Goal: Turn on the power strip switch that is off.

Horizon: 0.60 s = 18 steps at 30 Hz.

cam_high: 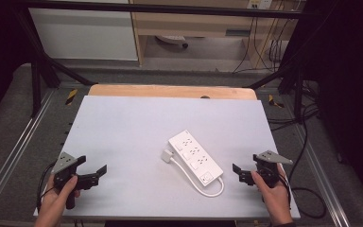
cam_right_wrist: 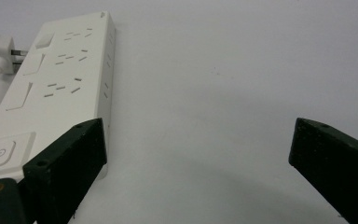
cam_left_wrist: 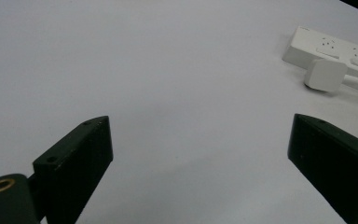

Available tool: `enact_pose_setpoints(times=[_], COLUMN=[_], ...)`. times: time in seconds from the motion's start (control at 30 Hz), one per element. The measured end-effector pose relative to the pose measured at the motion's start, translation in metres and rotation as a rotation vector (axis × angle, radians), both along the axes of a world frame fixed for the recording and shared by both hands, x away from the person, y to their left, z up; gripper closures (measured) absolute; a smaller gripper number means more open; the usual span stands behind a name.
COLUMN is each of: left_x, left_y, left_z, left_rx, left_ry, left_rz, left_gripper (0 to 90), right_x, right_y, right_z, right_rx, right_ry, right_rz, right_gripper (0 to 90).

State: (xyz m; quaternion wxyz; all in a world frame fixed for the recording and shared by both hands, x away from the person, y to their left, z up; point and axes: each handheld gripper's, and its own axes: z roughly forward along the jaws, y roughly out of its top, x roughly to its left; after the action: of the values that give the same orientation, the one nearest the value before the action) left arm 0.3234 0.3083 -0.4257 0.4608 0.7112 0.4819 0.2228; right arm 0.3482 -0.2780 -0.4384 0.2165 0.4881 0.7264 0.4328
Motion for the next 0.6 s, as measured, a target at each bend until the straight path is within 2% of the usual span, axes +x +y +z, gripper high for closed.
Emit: enact_pose_setpoints(times=[0.23,0.47,0.6], left_x=[0.001,0.003,0.003], left_y=[-0.001,-0.001,0.001], left_z=[0.001,0.000,0.000], left_rx=[0.007,0.008,0.000], left_ry=[0.000,0.007,0.007], left_rz=[-0.014,-0.019,-0.018], left_gripper=[6.5,6.5,6.5], right_x=[0.000,-0.001,-0.004], right_y=[-0.001,0.002,0.005], right_z=[0.005,0.009,0.013], right_rx=[0.026,0.050,0.060], right_ry=[-0.012,0.002,-0.015], right_rz=[0.011,0.037,0.049], right_gripper=[4.2,4.3,3.9])
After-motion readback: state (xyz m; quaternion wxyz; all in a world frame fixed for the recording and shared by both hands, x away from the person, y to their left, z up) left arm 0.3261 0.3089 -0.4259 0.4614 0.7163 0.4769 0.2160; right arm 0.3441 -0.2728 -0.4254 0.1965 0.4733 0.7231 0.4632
